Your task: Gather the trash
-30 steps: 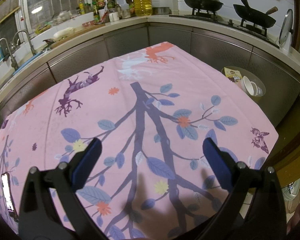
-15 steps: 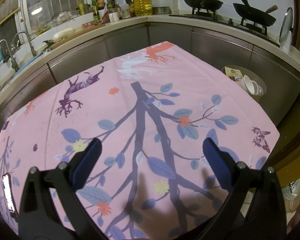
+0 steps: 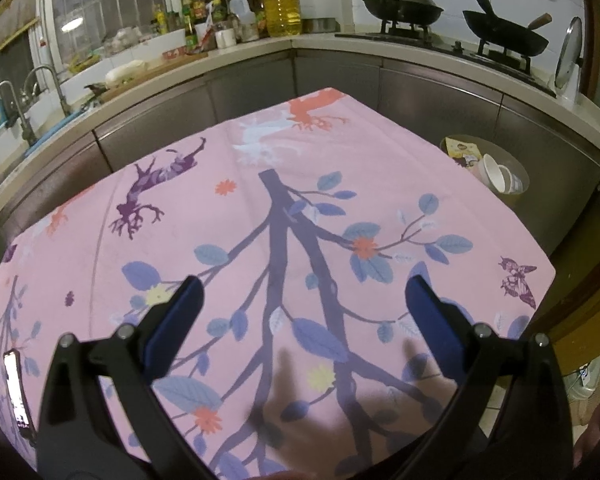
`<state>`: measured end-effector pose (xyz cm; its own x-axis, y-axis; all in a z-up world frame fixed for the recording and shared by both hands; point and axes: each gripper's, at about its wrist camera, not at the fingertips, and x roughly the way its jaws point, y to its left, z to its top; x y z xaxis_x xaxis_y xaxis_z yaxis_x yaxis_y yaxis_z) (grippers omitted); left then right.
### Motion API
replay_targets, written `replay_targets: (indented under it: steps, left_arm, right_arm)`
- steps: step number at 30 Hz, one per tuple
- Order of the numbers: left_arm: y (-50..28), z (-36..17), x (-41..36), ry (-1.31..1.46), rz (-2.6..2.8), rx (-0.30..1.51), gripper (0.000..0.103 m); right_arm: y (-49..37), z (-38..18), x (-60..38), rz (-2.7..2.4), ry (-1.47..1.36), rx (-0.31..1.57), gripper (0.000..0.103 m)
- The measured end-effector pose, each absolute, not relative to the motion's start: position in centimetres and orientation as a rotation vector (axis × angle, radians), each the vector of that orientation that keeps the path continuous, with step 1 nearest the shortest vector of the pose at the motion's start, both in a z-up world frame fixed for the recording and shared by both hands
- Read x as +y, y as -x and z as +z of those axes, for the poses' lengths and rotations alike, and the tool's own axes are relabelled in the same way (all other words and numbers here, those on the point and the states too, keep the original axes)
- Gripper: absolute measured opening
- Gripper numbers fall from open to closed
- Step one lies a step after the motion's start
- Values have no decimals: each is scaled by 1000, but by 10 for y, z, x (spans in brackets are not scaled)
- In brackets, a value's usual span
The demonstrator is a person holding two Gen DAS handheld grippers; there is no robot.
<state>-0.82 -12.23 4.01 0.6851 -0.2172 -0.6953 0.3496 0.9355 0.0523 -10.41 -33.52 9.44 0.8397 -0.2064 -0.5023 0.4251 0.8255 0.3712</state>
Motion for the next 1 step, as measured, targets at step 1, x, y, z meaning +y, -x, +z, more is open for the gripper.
replay_targets:
  steps: [1]
  left_arm:
    - [9,40,-121,-185,-320,753,97]
  right_arm:
    - [104,95,-335,-348,-495,464,96]
